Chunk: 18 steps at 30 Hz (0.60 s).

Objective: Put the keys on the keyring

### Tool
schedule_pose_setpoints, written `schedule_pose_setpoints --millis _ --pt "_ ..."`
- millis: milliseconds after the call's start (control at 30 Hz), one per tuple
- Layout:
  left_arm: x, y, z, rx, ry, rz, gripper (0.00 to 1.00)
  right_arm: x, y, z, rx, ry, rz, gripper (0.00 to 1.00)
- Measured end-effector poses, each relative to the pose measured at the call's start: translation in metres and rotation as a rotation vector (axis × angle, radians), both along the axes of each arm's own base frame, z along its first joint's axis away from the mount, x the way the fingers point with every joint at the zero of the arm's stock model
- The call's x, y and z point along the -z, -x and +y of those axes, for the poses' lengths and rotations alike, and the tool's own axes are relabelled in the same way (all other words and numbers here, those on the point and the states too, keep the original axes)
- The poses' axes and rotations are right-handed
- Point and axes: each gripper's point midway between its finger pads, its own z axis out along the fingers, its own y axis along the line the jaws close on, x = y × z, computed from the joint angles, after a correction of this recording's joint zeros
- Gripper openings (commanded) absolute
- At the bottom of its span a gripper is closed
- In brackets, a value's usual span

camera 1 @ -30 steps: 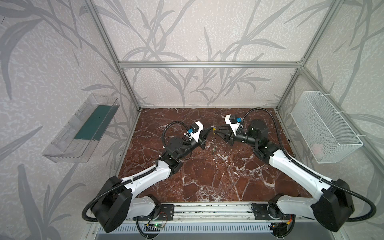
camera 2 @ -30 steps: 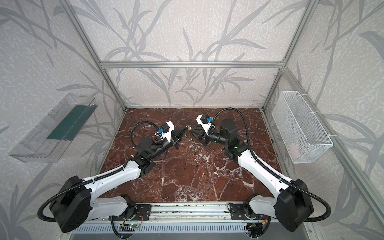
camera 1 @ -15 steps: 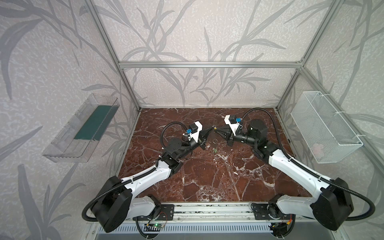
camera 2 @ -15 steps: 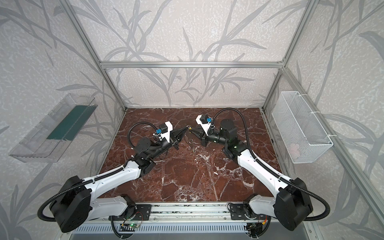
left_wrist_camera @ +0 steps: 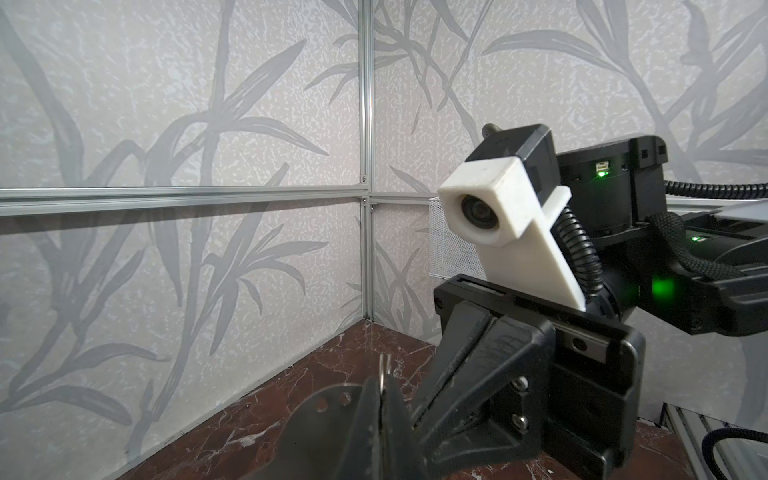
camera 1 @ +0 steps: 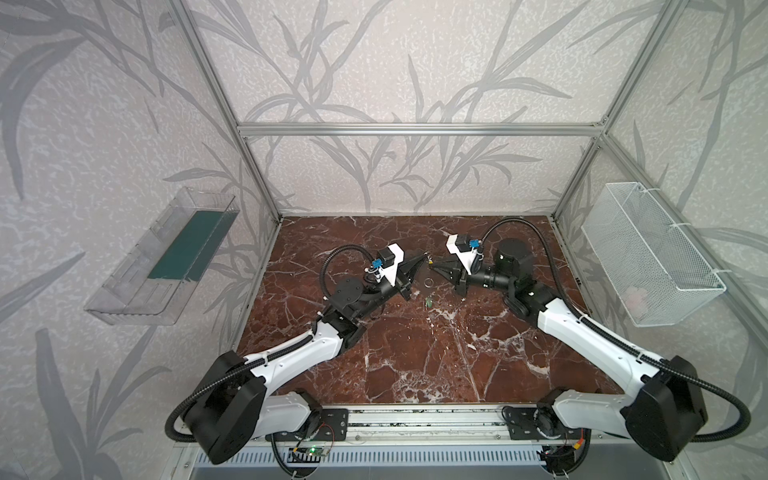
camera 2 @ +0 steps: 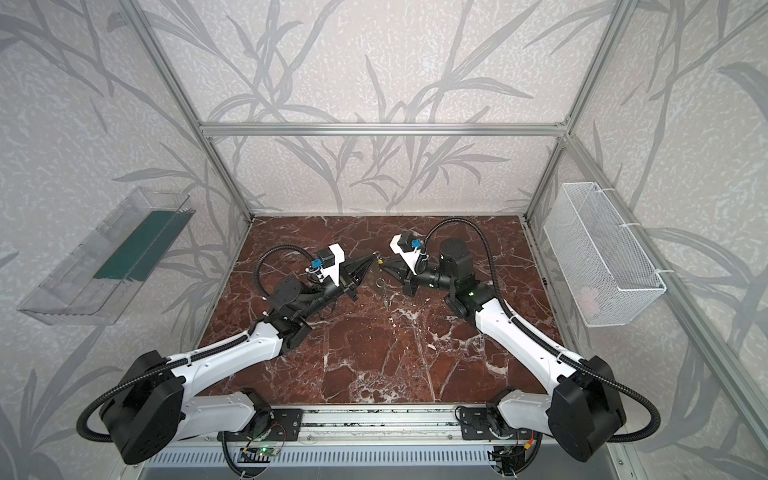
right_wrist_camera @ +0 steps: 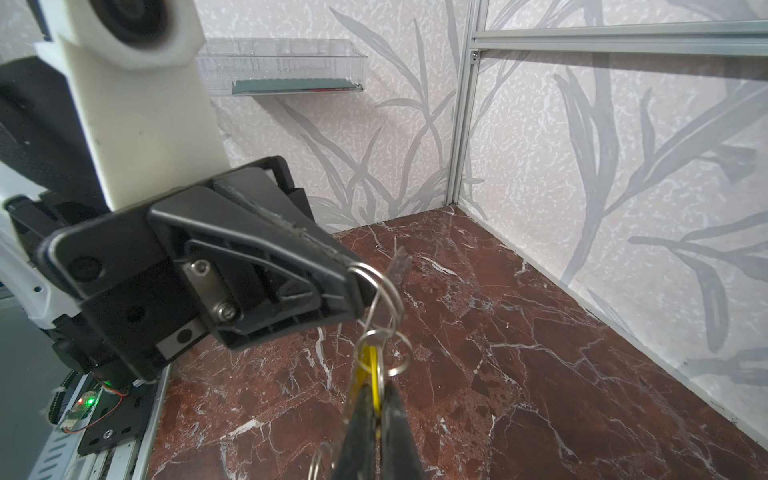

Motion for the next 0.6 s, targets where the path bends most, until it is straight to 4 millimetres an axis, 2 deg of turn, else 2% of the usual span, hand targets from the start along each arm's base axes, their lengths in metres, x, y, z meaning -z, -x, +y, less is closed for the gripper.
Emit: schedule_pose_setpoints --millis 200,400,600 --pt "0.002 0.002 -0.001 0.012 -0.003 0.002 0.0 0.001 0.008 0.001 -0.047 0.042 -0.006 0.0" --pt "0.001 0.003 -0.002 0.023 0.001 0.0 0.0 0.002 0.012 -0.001 -0.059 0.067 -0.014 0.23" --pt "-0.001 0.006 -0.003 0.036 0.005 -0.008 0.0 -0.006 0.013 -0.007 -0.032 0.063 -0.037 0.32"
